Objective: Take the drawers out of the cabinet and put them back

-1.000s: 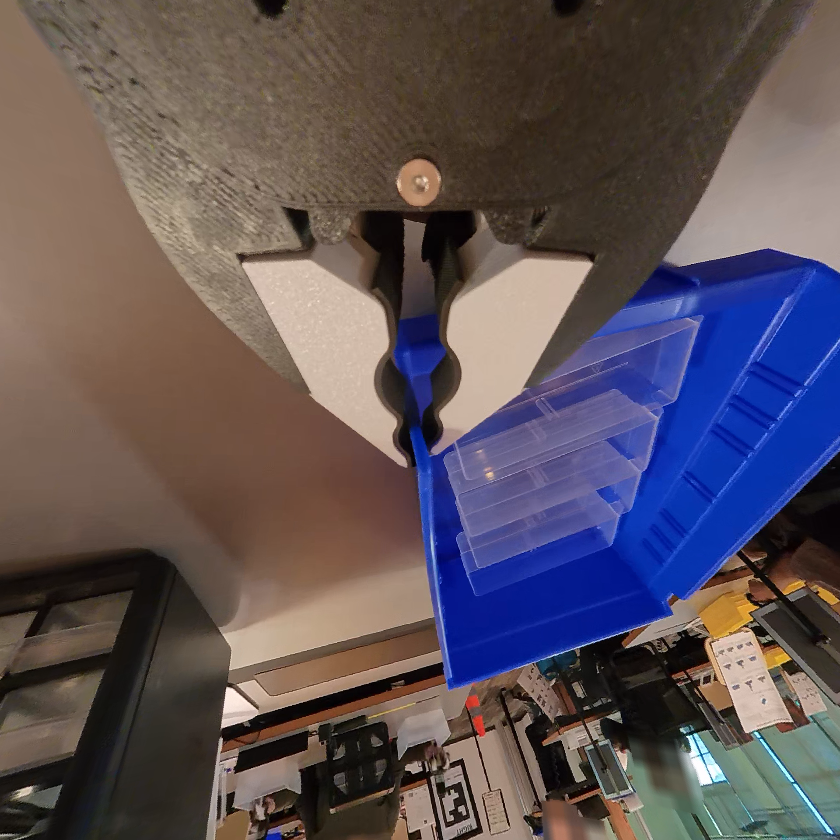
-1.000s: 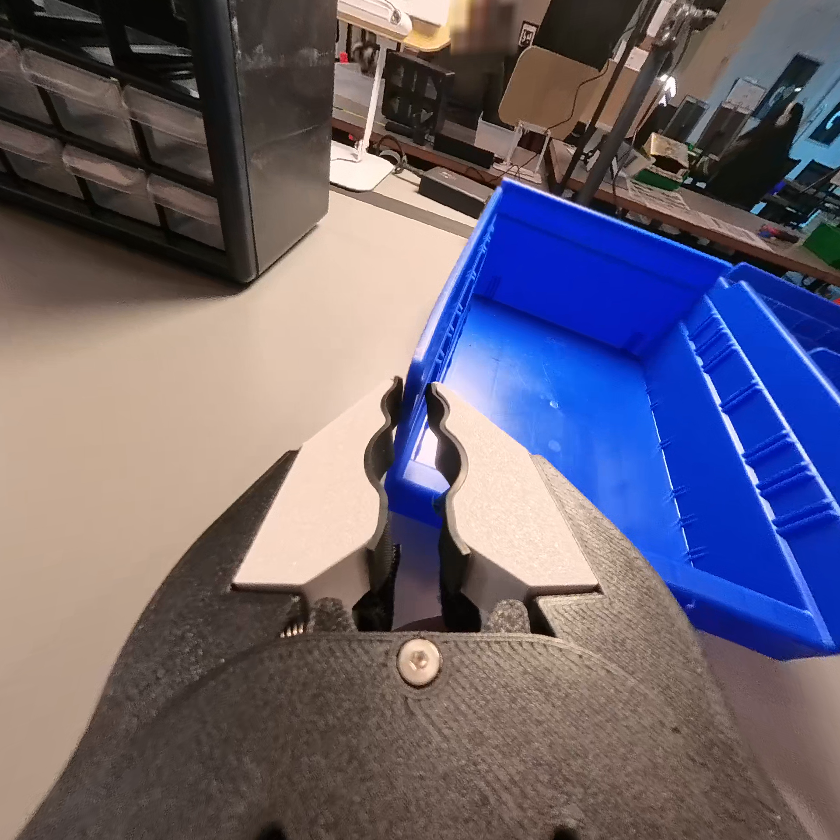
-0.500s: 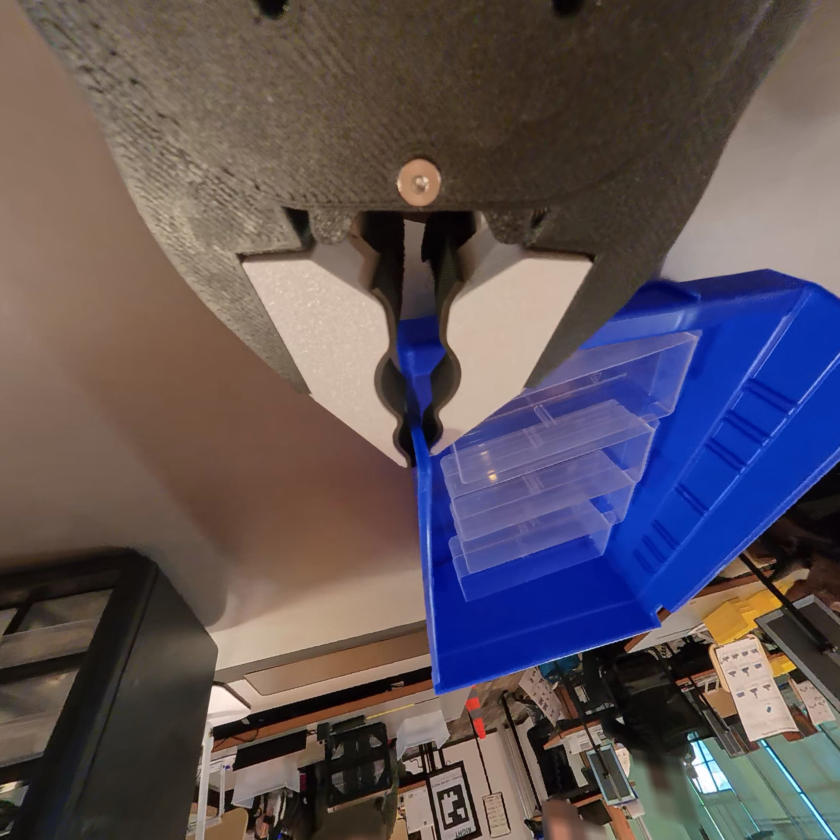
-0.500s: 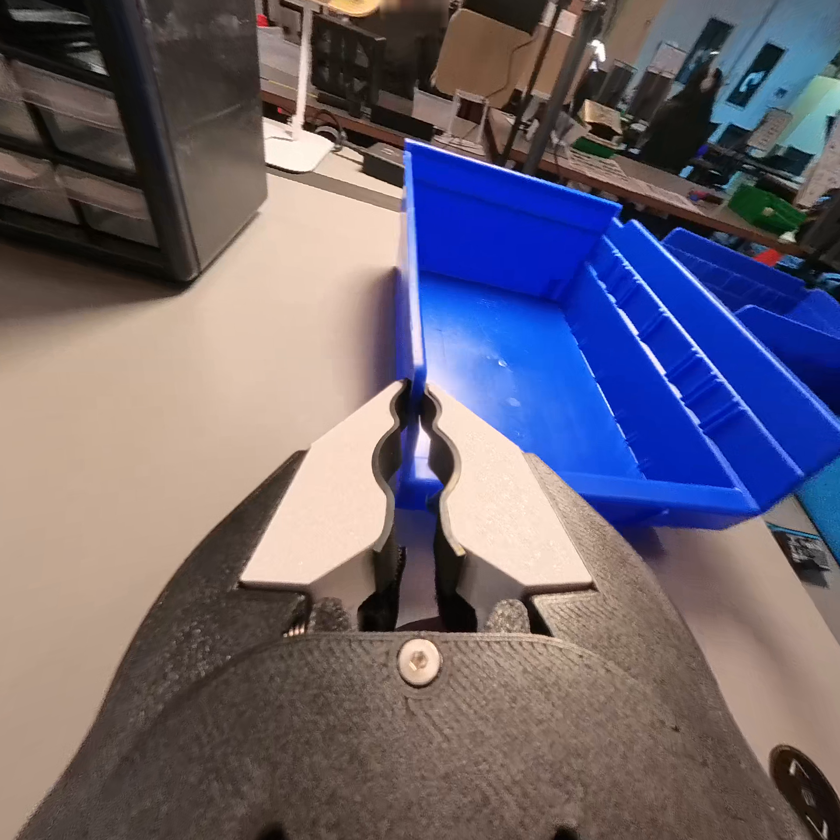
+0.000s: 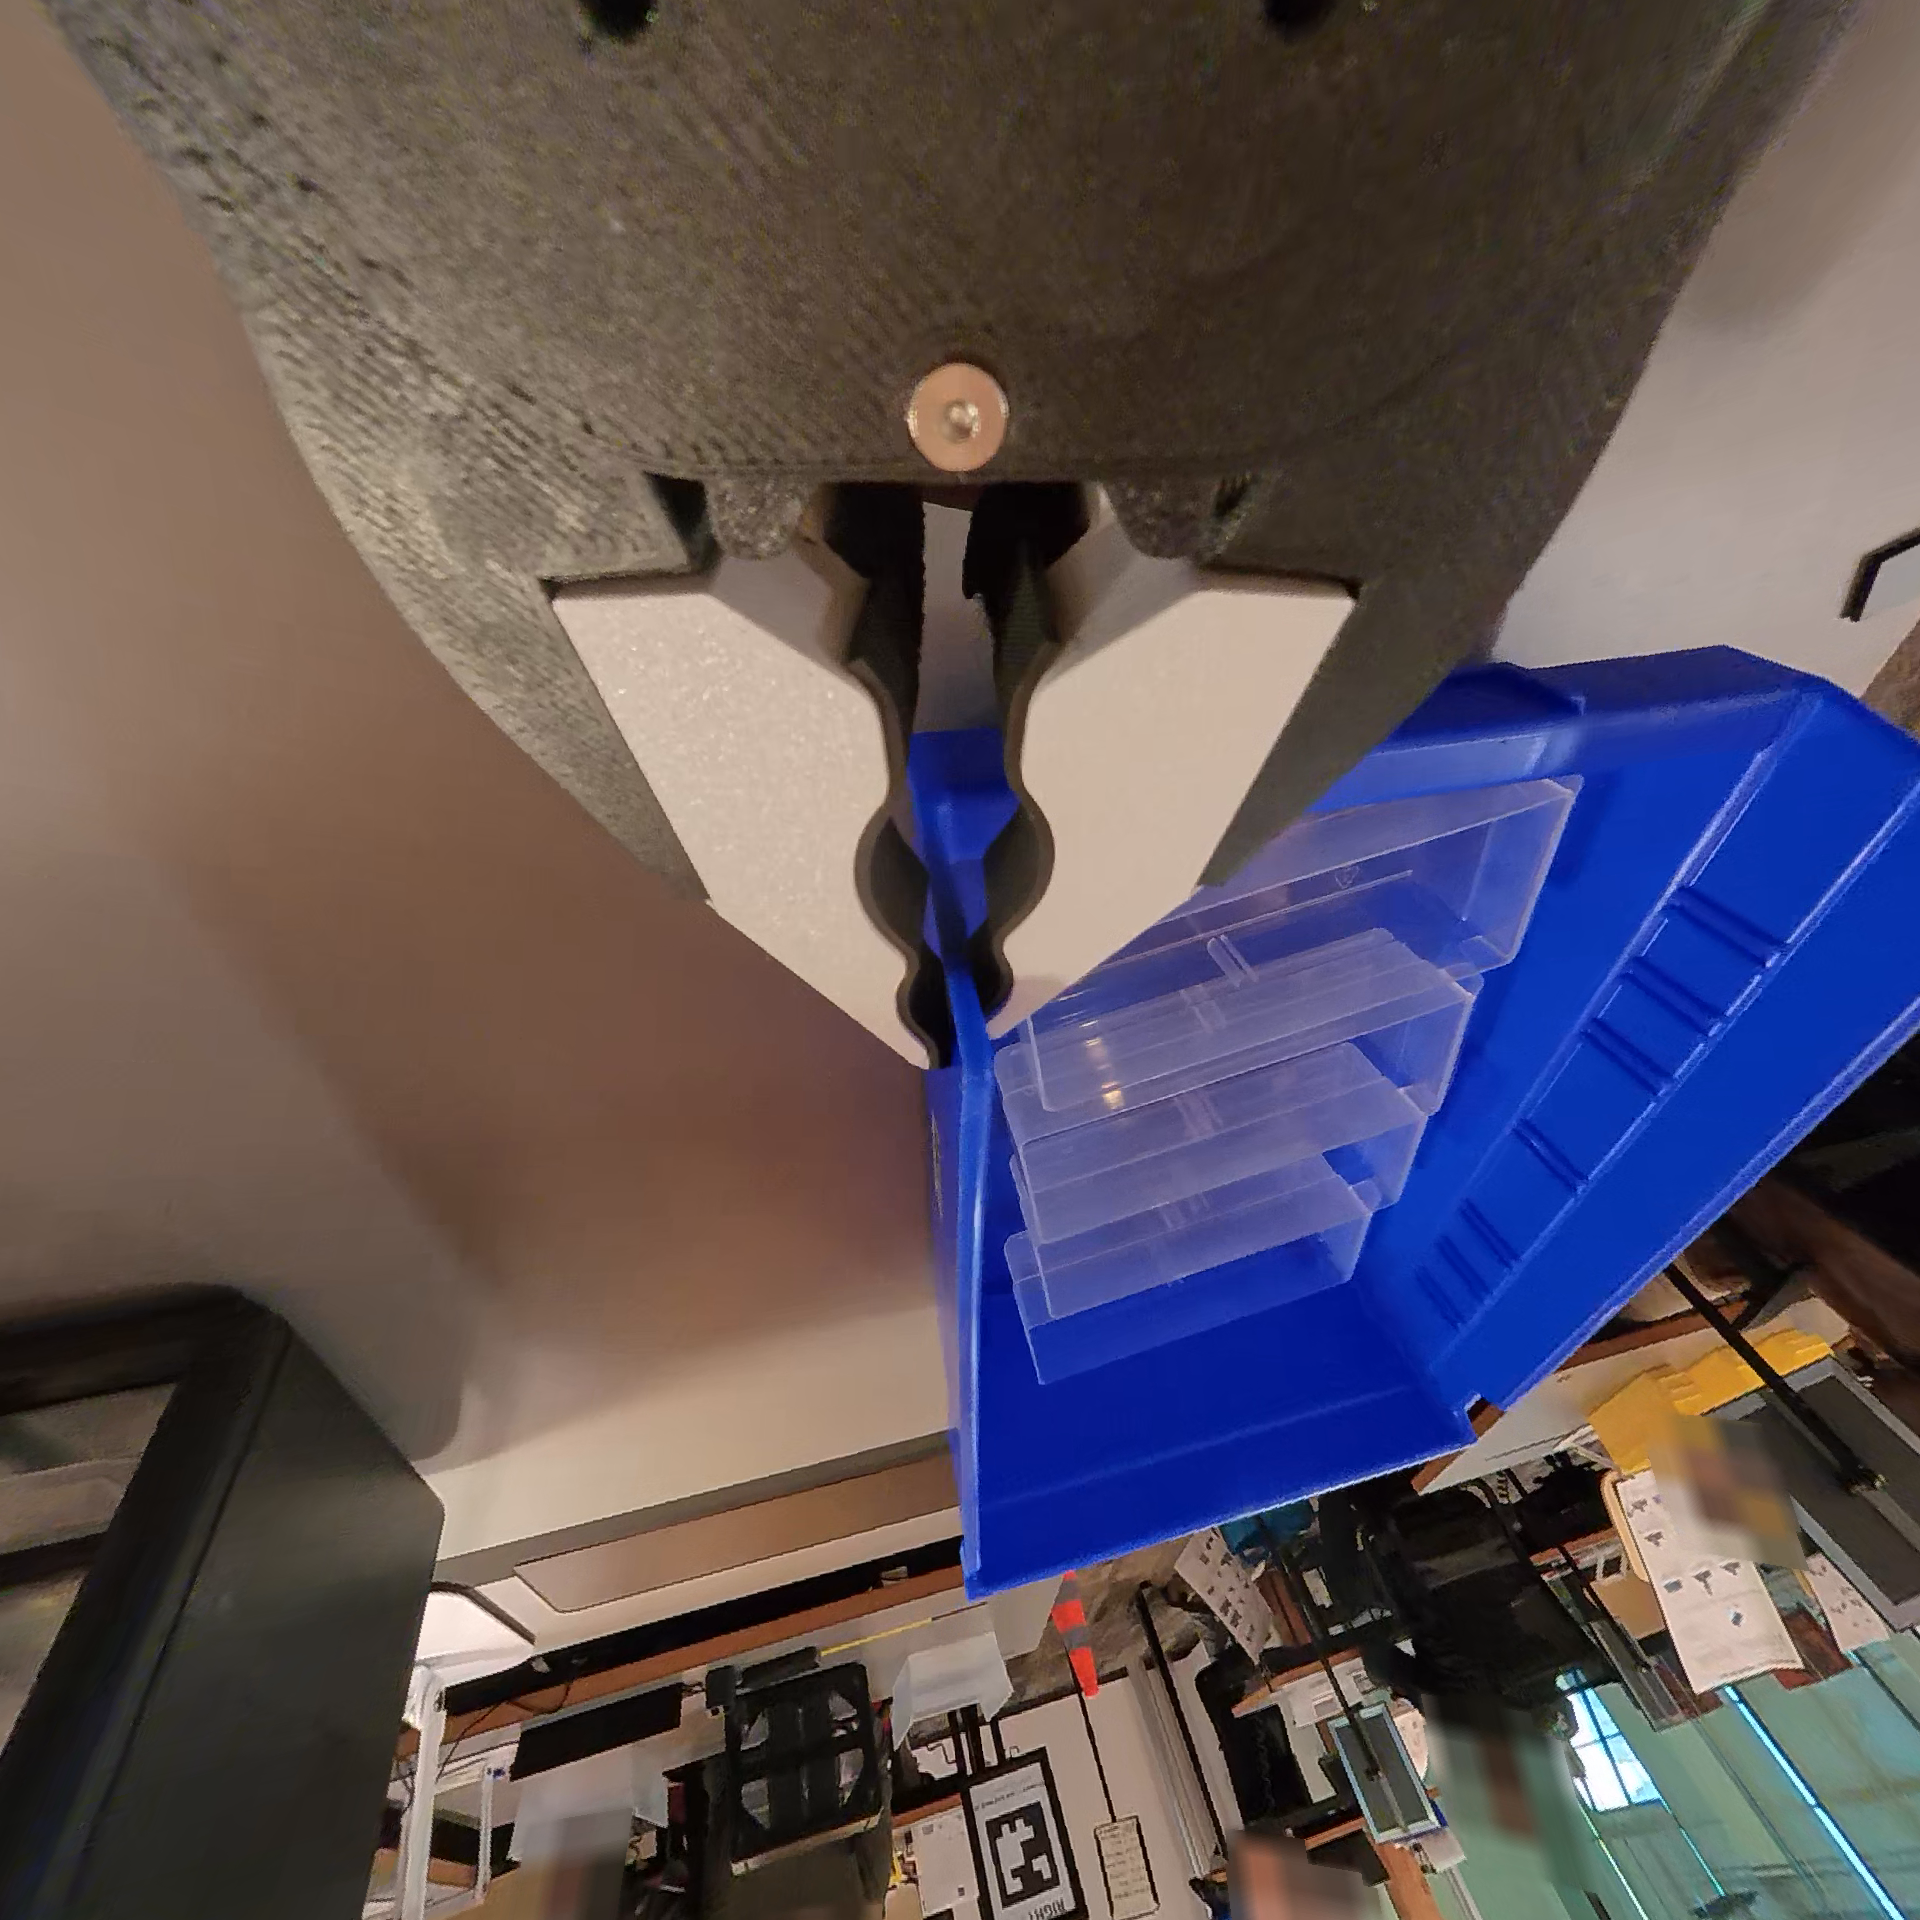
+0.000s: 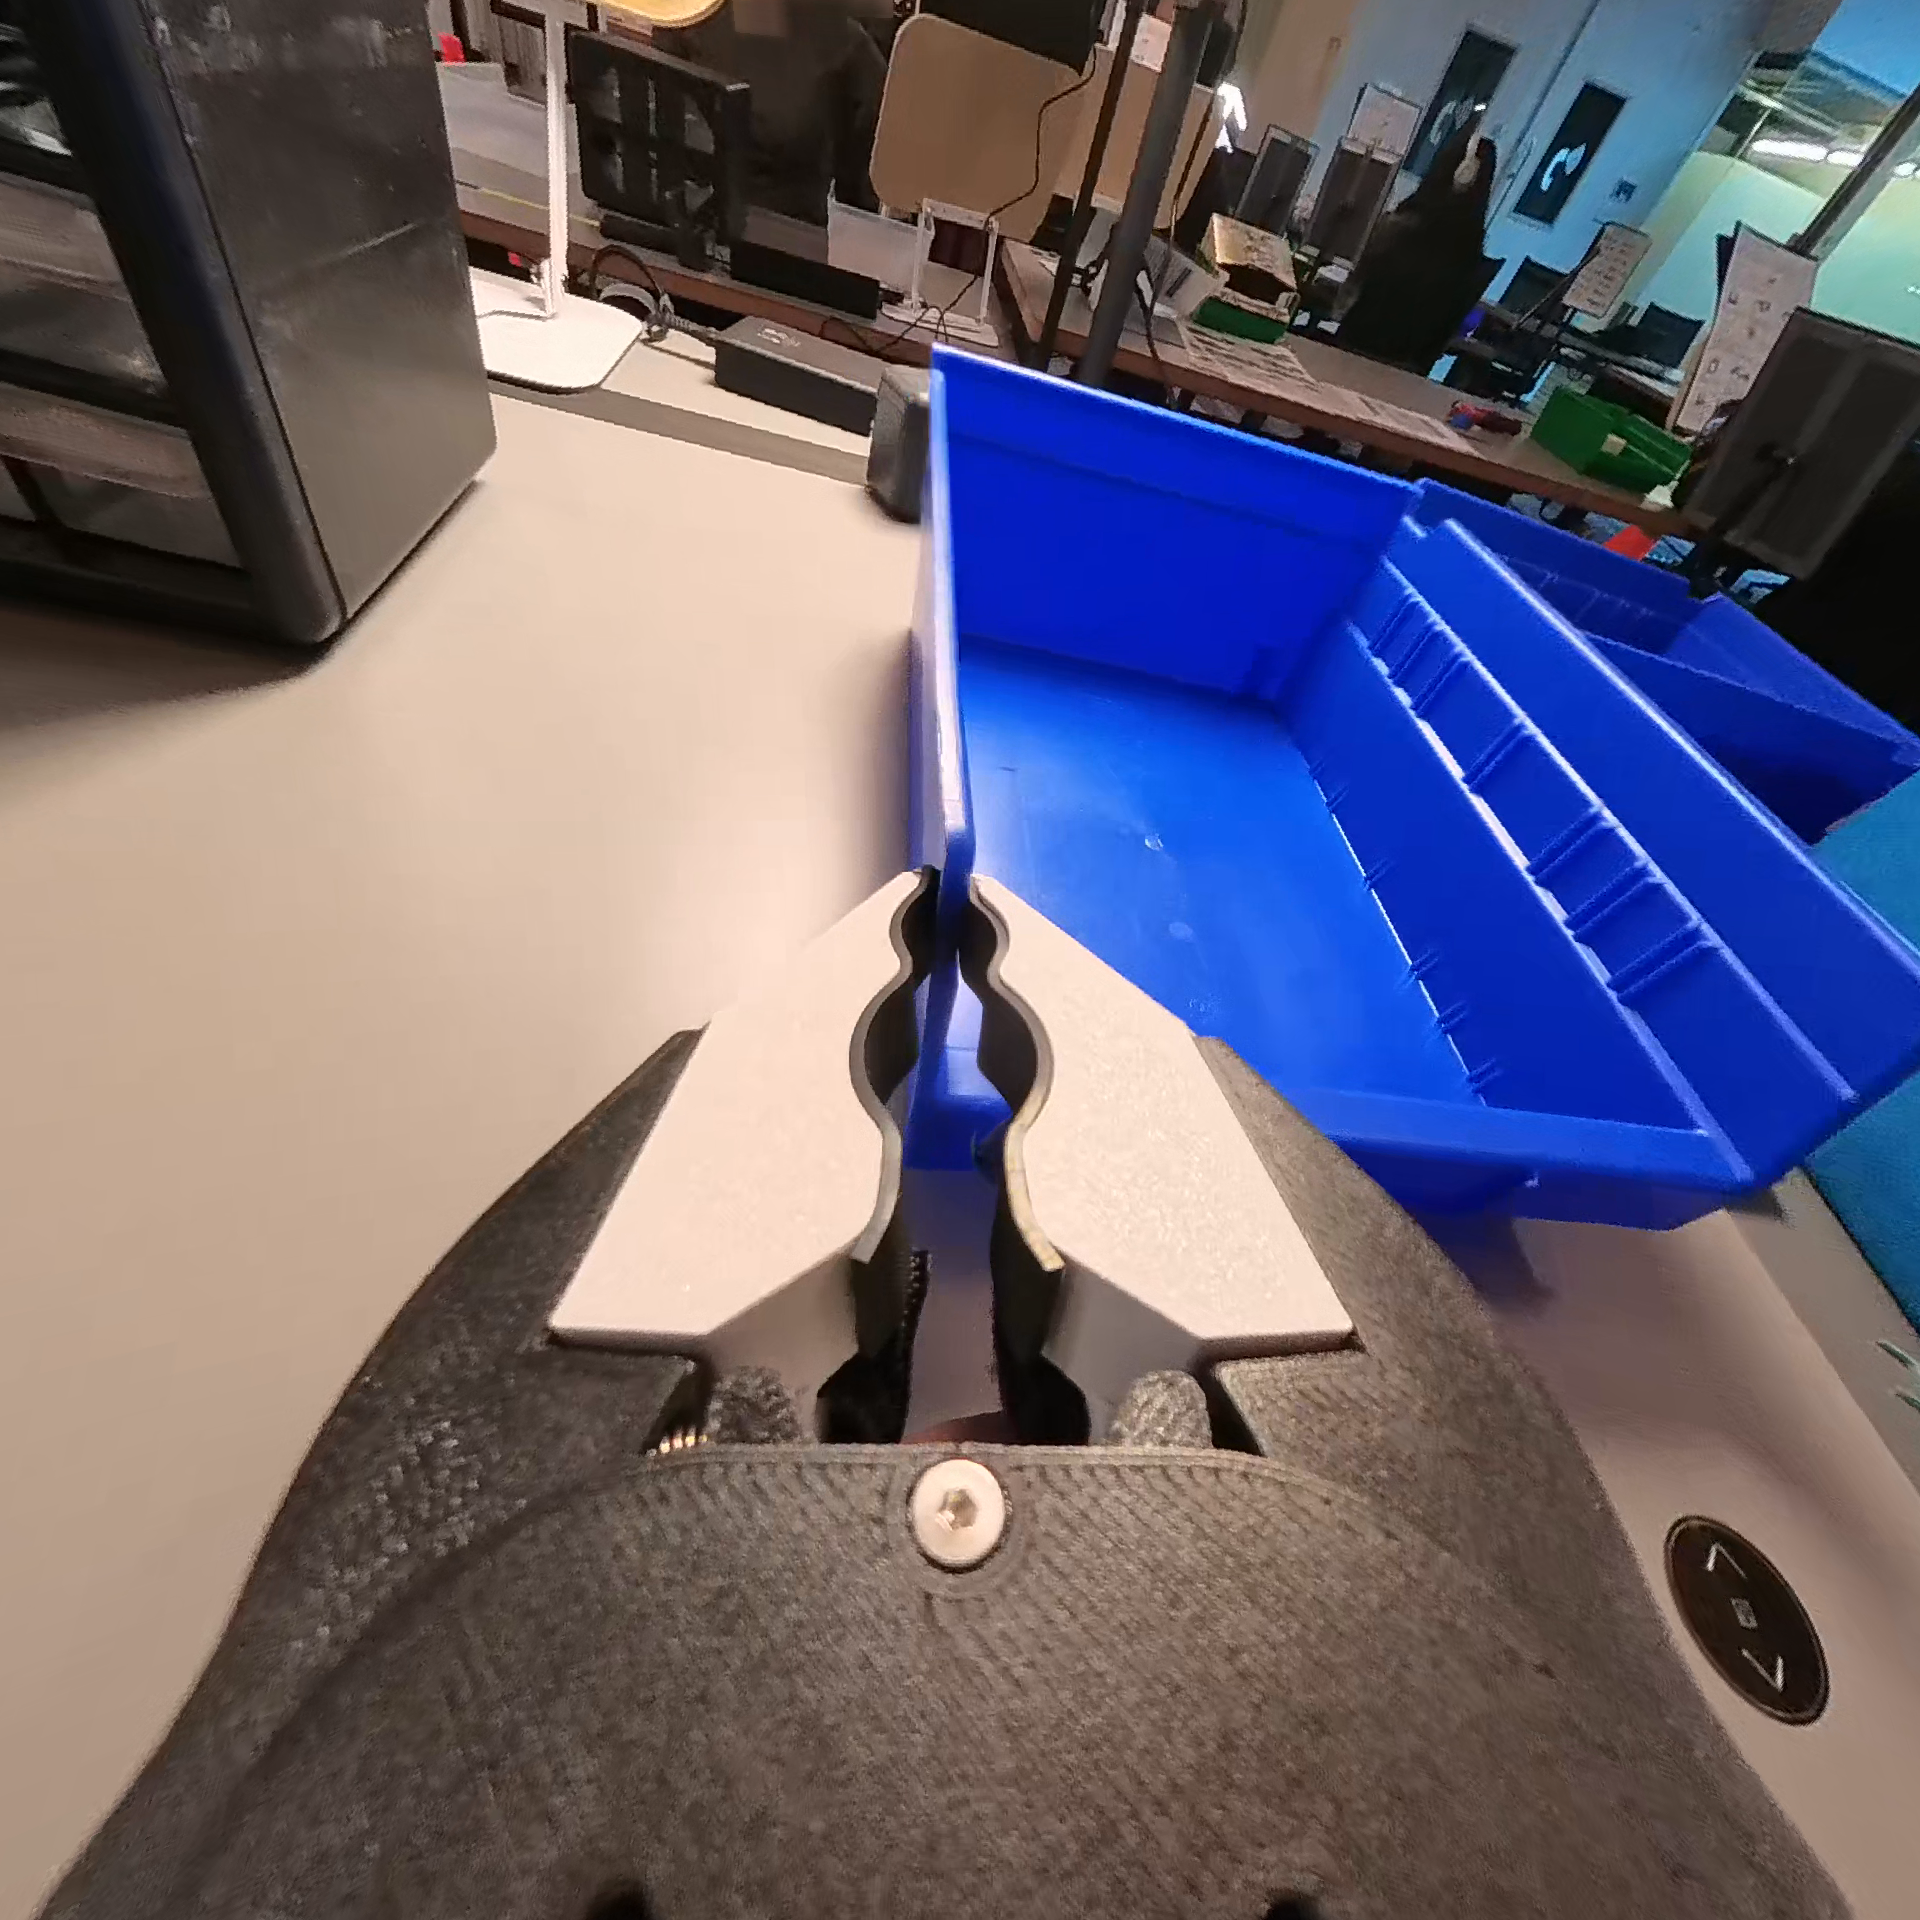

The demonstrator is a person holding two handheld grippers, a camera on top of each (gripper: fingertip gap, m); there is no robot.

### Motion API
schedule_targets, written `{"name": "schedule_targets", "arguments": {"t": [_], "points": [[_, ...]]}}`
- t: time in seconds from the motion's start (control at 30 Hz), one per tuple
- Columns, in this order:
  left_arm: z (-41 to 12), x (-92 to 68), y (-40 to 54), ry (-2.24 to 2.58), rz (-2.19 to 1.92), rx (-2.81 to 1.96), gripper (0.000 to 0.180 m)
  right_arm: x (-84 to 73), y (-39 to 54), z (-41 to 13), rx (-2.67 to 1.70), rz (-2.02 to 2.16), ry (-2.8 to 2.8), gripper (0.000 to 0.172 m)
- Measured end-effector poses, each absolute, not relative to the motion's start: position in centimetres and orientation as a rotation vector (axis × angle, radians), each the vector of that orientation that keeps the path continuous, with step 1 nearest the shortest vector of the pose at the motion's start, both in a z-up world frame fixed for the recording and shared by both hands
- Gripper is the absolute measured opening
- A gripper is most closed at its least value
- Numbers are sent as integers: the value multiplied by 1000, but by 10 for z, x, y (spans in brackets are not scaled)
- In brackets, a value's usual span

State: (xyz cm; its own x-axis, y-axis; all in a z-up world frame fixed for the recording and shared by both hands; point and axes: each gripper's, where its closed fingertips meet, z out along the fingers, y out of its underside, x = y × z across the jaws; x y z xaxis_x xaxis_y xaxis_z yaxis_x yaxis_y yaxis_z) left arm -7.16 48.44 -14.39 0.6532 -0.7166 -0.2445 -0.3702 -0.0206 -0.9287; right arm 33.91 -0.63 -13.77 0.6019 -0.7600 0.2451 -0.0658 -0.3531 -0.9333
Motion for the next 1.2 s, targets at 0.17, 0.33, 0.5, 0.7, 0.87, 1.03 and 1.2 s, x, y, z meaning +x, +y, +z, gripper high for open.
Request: {"name": "schedule_targets", "arguments": {"t": [0.17,0.33,0.5,0.7,0.87,1.03,1.2], "points": [[-144,-73,485,932,-348,-1635,2,345,-7,-138,-1815,-831,670,6],[-145,-76,478,978,-410,-1643,16,335,-24,-129,-1918,-920,585,31],[-127,-90,455,1007,-583,-1597,38,301,-34,-90,-1888,-839,441,35],[-95,-96,460,988,-657,-1632,48,255,40,-87,-1753,-355,359,35],[-92,-103,501,1004,-465,-1764,50,250,91,-134,-1822,-191,328,34],[-120,-126,562,1041,-155,-1957,50,258,94,-141,-1833,-149,349,33],[-151,-145,604,1049,-36,-2162,47,256,93,-139,-1810,-71,350,31]]}}
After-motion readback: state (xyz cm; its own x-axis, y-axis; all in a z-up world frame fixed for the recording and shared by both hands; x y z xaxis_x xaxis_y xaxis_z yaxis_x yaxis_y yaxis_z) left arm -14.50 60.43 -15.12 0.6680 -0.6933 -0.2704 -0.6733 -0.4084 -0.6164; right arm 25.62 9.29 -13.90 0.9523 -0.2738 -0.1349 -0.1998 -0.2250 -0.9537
